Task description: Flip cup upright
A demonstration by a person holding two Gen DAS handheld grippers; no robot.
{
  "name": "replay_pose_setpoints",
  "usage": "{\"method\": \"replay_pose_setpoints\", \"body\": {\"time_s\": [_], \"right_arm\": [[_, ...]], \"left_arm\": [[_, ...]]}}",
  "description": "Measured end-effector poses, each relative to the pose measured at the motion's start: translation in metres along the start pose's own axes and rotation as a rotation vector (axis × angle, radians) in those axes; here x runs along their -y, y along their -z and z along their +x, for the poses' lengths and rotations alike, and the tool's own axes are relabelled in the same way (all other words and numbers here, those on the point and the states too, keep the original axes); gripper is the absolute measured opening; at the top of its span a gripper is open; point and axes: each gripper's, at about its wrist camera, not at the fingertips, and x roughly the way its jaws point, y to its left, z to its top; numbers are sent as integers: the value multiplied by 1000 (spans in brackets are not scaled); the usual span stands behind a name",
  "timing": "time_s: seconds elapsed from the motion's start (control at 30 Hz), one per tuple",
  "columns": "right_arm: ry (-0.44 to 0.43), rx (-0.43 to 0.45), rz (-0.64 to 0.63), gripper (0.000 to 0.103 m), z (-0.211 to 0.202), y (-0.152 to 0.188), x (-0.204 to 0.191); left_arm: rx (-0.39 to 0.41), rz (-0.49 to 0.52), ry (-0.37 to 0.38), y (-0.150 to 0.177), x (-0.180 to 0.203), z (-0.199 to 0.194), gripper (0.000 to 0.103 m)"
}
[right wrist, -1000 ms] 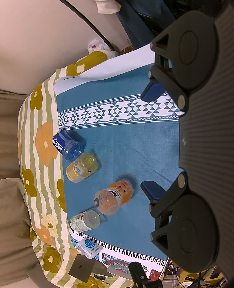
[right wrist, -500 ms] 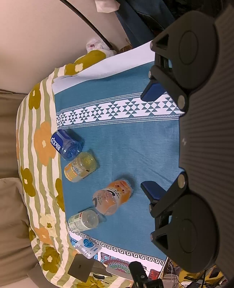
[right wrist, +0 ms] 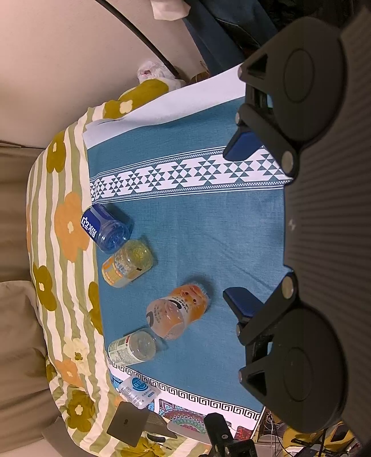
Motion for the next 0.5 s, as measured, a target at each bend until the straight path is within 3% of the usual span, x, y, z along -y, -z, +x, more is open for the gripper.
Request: {"method": "replay_pose_setpoints", "body": {"time_s": [0.5], "right_arm": [[2, -4, 4, 103, 0, 0, -2]], "left_arm": [[6, -31, -3, 0, -5, 3, 103]]}}
